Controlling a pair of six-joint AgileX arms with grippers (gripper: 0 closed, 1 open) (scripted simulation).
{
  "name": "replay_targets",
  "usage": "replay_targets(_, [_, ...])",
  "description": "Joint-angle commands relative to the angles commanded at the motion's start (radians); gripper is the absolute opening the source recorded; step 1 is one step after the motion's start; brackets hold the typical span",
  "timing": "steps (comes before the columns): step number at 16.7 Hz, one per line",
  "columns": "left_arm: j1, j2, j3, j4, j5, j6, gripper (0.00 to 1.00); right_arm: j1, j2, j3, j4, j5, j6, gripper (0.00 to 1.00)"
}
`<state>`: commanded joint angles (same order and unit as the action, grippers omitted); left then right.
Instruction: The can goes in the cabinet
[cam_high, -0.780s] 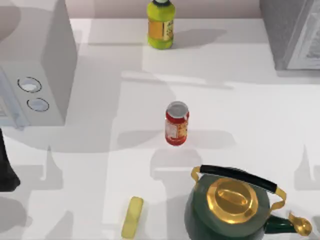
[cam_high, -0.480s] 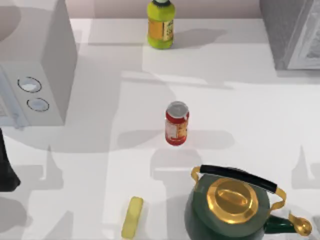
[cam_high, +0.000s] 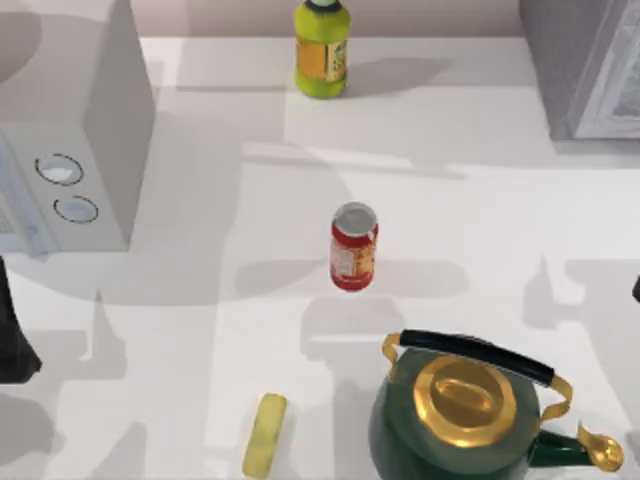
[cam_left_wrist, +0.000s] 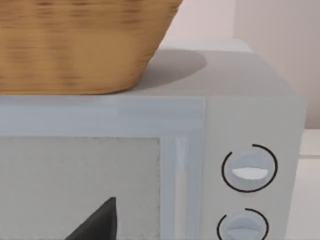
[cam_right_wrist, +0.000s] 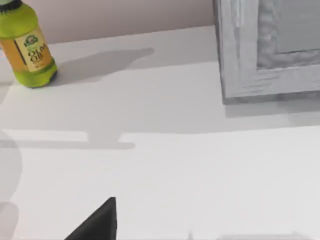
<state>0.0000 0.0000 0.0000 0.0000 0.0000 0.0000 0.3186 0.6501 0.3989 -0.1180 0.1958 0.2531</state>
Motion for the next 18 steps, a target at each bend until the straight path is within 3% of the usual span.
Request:
replay_targets(10, [0.000,0.000,0.000,0.000,0.000,0.000,1.00,0.418,0.955,0.608,-0.115,0.271,0.359,1.00])
replay_targets(18, [0.000,0.000,0.000,0.000,0.000,0.000,1.00,0.584,1.314,0.824,-0.174,0.397,0.509,1.00])
